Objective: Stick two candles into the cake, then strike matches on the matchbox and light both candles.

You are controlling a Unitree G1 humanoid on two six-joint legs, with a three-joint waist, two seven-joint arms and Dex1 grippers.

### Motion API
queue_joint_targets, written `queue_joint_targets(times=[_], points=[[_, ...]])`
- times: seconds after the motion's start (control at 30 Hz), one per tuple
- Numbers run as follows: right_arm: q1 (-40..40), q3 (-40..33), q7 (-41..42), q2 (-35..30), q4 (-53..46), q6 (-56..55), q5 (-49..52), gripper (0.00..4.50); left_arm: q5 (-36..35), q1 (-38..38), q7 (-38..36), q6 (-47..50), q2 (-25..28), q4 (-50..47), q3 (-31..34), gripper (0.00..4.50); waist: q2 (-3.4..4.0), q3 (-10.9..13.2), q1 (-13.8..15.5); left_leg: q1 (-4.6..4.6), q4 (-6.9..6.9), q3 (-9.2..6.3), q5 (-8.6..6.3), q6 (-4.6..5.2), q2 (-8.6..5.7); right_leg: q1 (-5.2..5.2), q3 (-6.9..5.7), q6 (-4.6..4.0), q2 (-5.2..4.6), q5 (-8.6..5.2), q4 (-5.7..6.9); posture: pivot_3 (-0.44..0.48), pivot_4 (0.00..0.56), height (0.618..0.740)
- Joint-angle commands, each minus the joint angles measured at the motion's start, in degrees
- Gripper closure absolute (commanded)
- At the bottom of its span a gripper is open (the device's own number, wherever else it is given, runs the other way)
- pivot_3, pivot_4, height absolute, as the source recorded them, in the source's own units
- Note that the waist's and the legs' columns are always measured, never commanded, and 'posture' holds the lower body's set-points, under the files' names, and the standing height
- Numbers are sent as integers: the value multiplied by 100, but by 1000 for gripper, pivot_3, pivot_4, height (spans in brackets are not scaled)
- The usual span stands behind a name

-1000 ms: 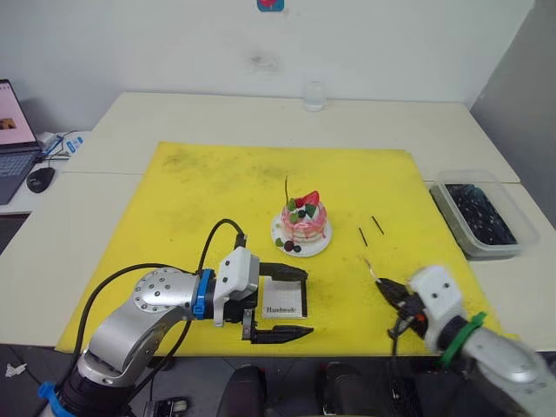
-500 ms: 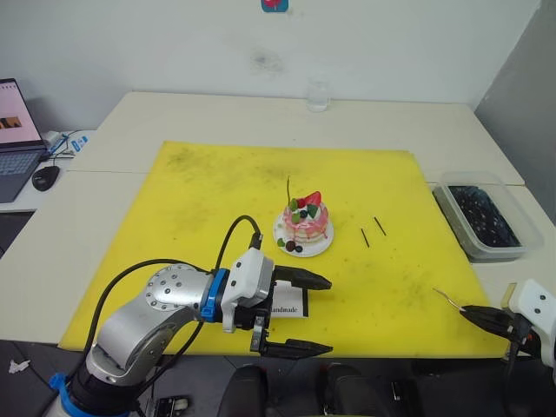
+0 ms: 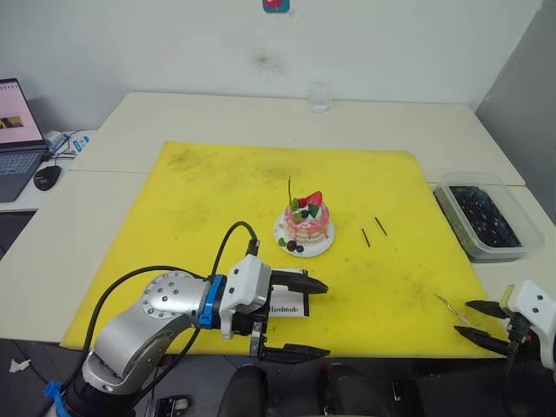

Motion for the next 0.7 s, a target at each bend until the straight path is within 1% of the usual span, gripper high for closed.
queue_joint_targets(times=[0.03, 0.1, 0.2, 0.27, 0.33, 0.4, 0.43, 0.47, 0.53, 0.7], points=[[-55, -715, 91, -287, -905, 777, 531, 1669, 41, -34, -74, -257, 47, 22, 204, 0, 8, -2, 0, 0, 0, 1, 0, 0, 0, -1, 1, 1, 0, 1, 2, 0, 150, 740], [-160, -977, 57, -541, -1346, 1420, 768, 1669, 103, -155, -110, -346, 32, 237, 229, 0, 10, -3, 0, 3, 1, 3, 0, 0, 0, 1, 3, 9, 1, 5, 3, 0, 150, 740], [-341, -1268, 34, -1223, -1697, 2607, 904, 1669, 154, -465, 2, -233, -99, 316, 62, 0, 8, -2, 18, 3, 4, -3, 0, 0, -4, 3, -2, -5, 1, -3, 2, 0, 150, 740], [-405, -1273, -7, -1672, -1857, 3257, 843, 1669, 338, -514, -41, -341, -124, 263, -114, 0, 5, -1, 20, 4, 8, -3, 1, 0, -7, 13, 0, -5, 0, -3, -3, 0, 150, 740], [-405, -1200, 116, -2088, -1869, 3622, 732, 1669, 427, -679, 49, -299, -254, 145, -311, 0, 5, -1, 20, 6, 8, 3, 0, 0, -8, 21, 5, -5, -4, -3, -13, 0, 150, 740], [-597, -944, 72, -2368, -1793, 3883, 774, 1669, 588, -815, 31, -400, -353, 141, -520, 0, 1, 1, 25, 2, 6, 3, 0, 1, -9, 21, 3, 2, -3, 1, -21, 0, 150, 740], [-789, -726, -19, -2461, -1767, 3979, 861, 1669, 711, -862, -61, -523, -345, 198, -605, 0, -1, 2, 25, 1, 5, 3, -1, 1, -9, 21, 2, 14, -3, 8, -23, 0, 150, 740], [-840, -660, -17, -2493, -1730, 4008, 859, 1669, 814, -904, -73, -559, -359, 180, -711, 0, -3, 3, 25, 0, 4, 1, -1, 1, -9, 21, 0, 15, -1, 9, -24, 0, 150, 740], [-1093, -276, -77, -2600, -1614, 4094, 896, 1669, 898, -991, -150, -684, -380, 252, -782, 0, -2, 3, 22, 1, 1, -1, -1, 1, -7, 21, -4, 16, 2, 9, -24, 0, 150, 740], [-1301, 521, -137, -2770, -1223, 3894, 621, 1669, 1087, -1044, -213, -917, -454, 386, -893, 0, -1, 3, 19, 0, -1, -1, -1, 1, -5, 16, -3, 16, 3, 8, -21, 0, 150, 740]])
